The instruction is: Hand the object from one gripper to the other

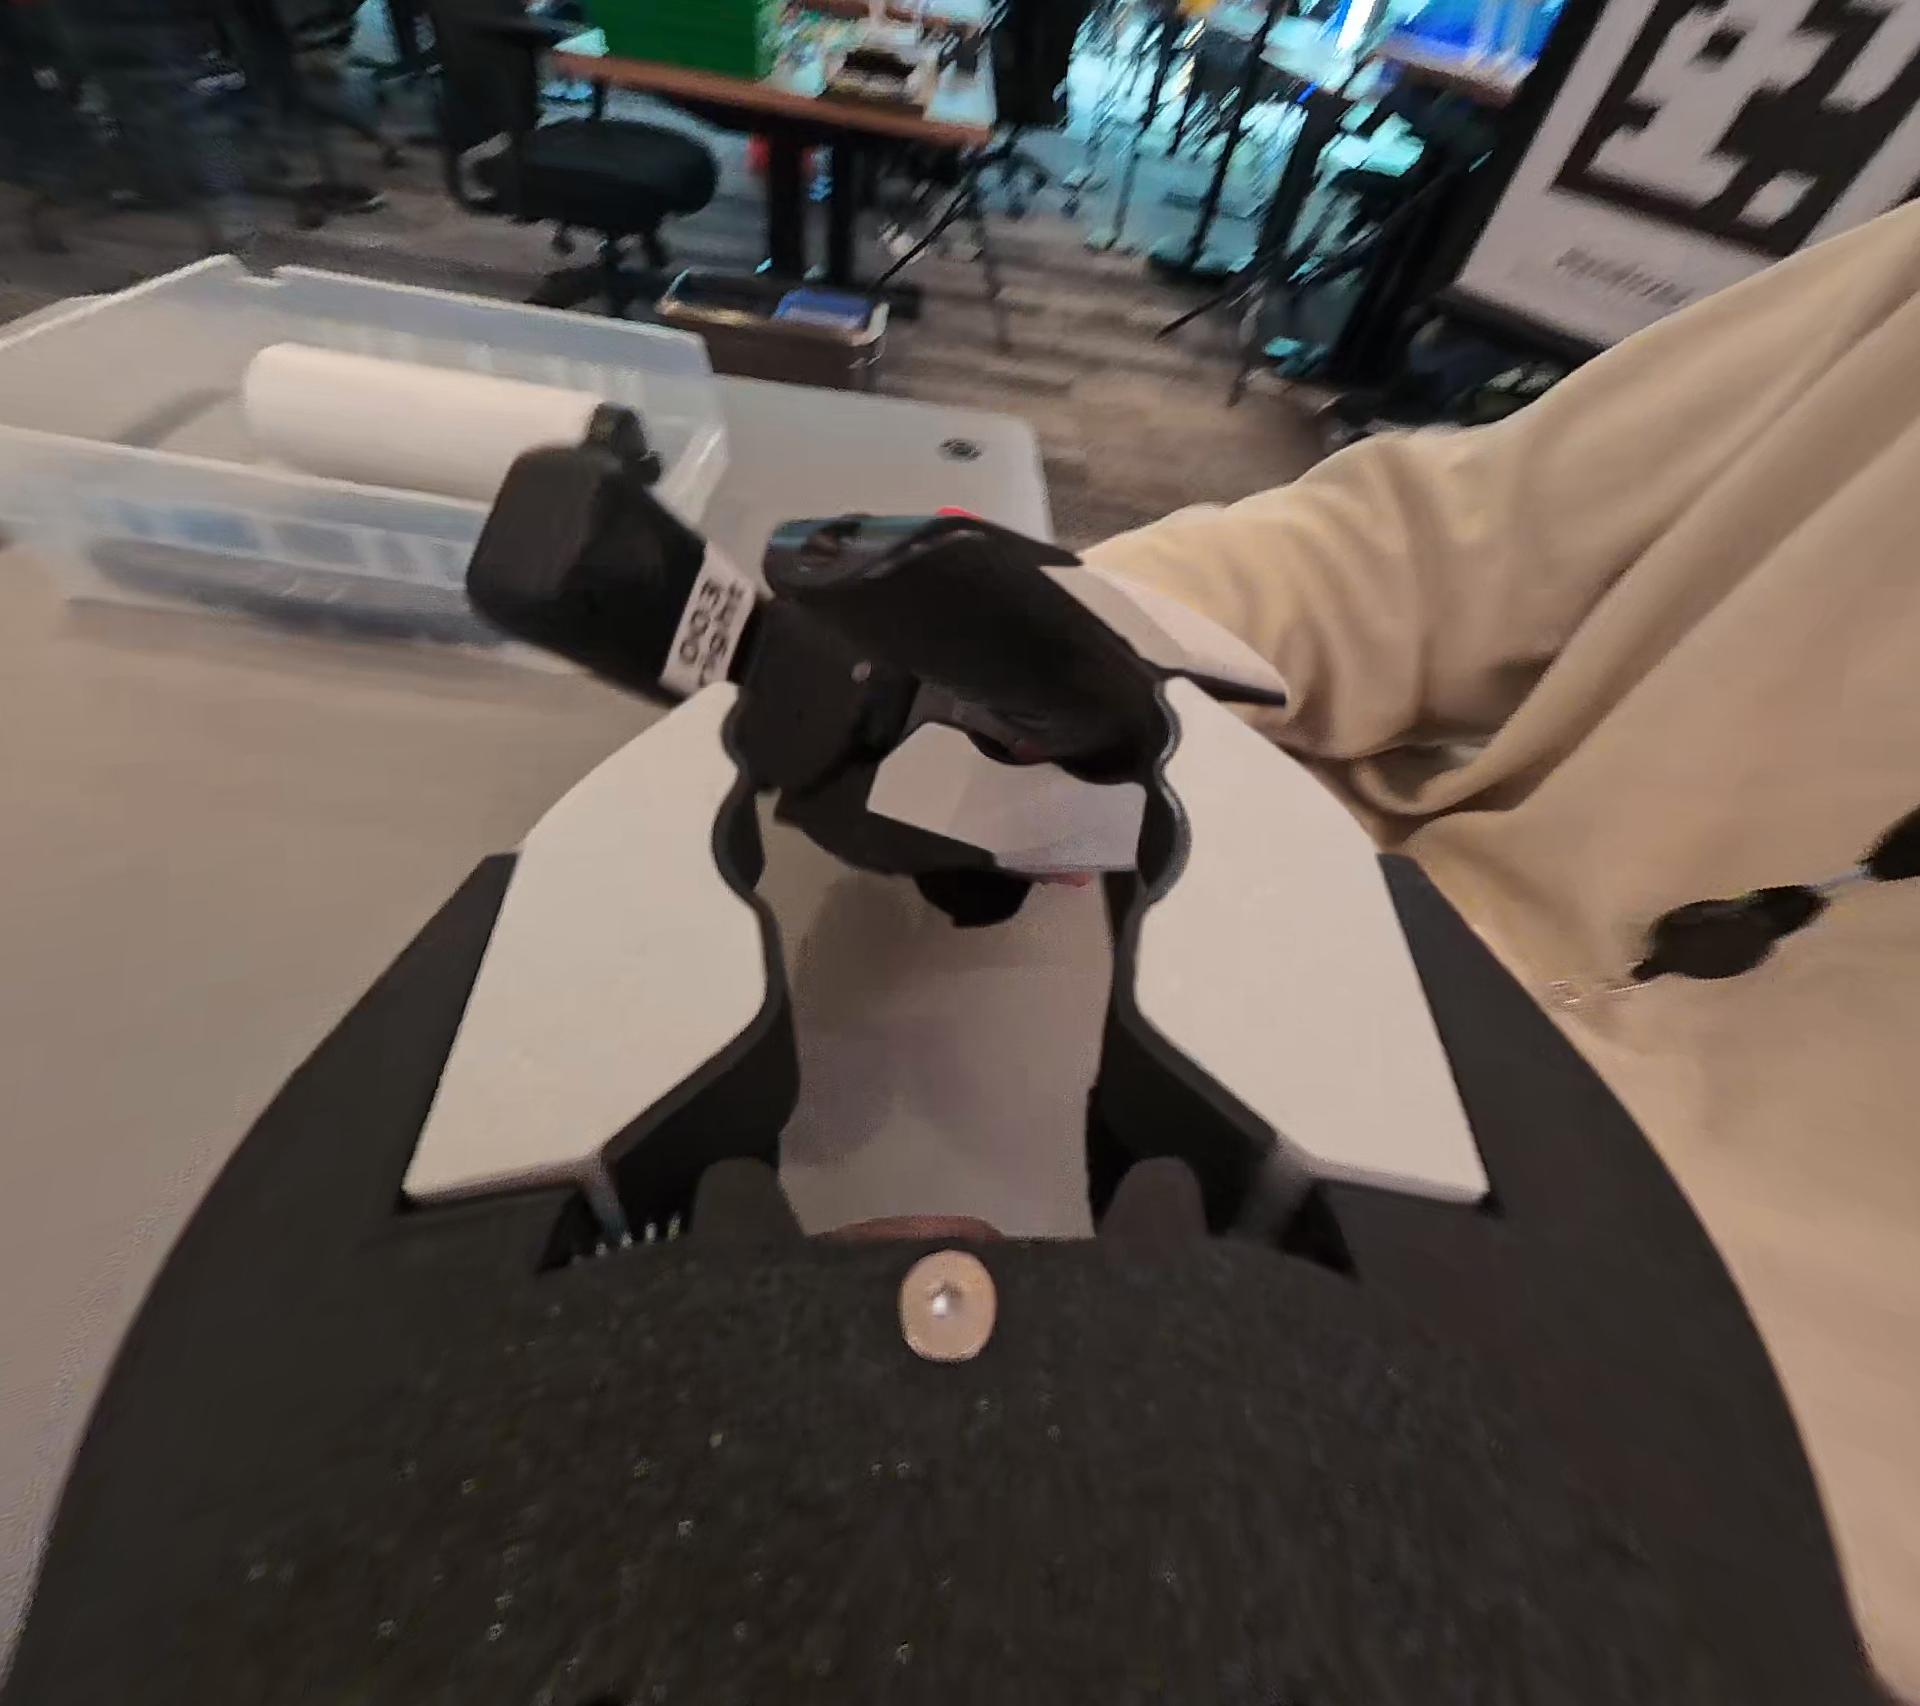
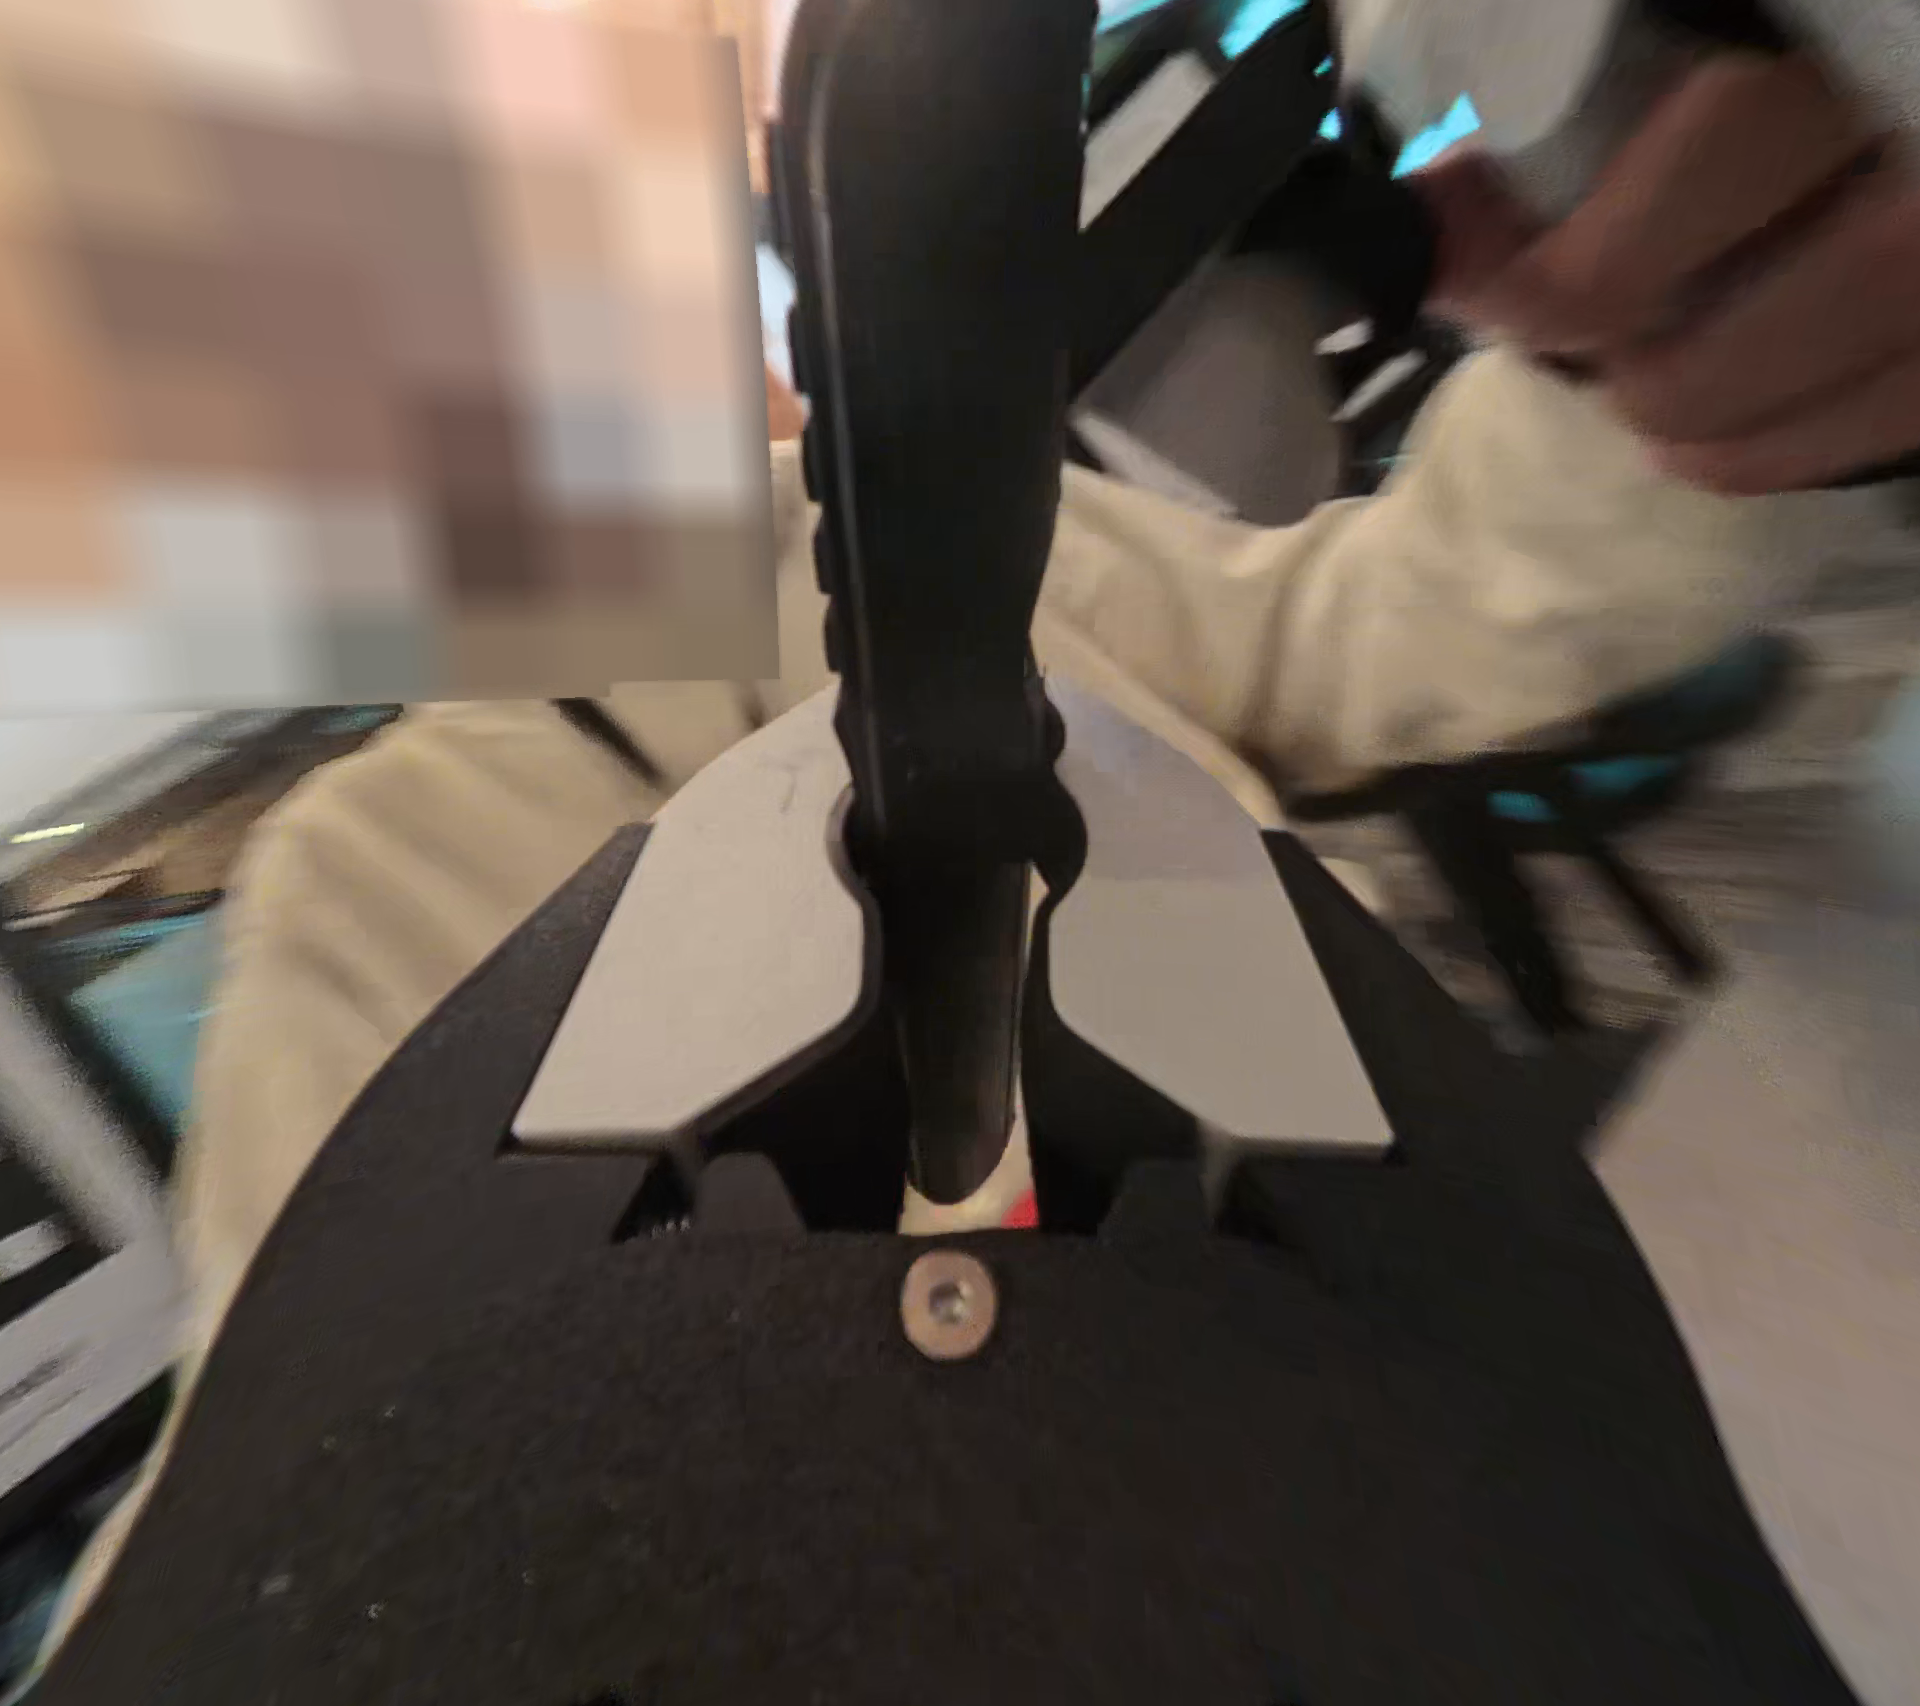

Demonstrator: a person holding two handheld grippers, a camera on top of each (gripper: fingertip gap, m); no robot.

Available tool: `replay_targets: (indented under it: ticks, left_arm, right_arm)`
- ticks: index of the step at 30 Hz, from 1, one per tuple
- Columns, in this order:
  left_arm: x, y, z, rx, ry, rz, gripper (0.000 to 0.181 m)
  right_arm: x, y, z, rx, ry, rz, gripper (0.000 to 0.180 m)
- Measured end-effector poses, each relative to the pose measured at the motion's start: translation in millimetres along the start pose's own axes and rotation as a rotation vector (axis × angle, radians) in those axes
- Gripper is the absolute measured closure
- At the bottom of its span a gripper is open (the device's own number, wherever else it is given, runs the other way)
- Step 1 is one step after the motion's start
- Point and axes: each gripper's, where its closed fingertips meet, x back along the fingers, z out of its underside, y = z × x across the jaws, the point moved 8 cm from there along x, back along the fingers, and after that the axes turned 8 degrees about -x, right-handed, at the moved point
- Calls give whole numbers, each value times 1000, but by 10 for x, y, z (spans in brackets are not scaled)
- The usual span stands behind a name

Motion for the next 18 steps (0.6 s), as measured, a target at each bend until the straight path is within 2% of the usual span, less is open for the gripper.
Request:
replay_targets:
  ticks: [2,8,9,11,15,18]
  left_arm:
    - [-2,4,14,52,-56,74,103]
    - [-84,-72,35,114,-126,237,96]
    - [-100,-64,51,124,-122,236,98]
    - [-91,-41,84,146,-141,258,120]
    - [-115,-56,151,211,-154,370,123]
    - [-89,-27,125,180,-165,314,125]
  right_arm:
    - [-103,24,60,-75,52,-145,155]
    - [-219,-166,36,-109,40,-136,155]
    - [-214,-179,36,-116,46,-144,155]
    - [-224,-177,66,-132,79,-161,155]
    - [-279,-182,137,-146,144,-134,154]
    - [-215,-204,95,-113,65,-86,152]
